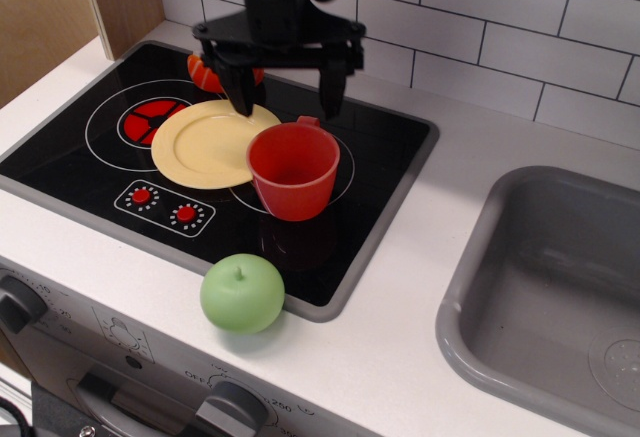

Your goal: Put cup on plate

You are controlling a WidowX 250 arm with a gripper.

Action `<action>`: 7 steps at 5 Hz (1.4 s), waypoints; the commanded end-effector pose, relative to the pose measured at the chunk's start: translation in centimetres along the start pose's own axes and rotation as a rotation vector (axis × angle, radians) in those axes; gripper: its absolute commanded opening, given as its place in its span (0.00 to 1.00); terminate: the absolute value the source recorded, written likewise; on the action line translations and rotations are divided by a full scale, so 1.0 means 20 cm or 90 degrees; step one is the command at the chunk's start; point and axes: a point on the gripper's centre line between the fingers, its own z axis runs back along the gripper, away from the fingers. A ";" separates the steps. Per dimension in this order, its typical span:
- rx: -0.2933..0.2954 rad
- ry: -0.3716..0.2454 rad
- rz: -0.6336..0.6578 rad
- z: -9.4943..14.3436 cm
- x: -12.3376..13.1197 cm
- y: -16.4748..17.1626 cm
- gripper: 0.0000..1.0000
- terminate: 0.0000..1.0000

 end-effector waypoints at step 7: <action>0.006 0.060 0.084 0.01 0.15 0.17 0.00 0.00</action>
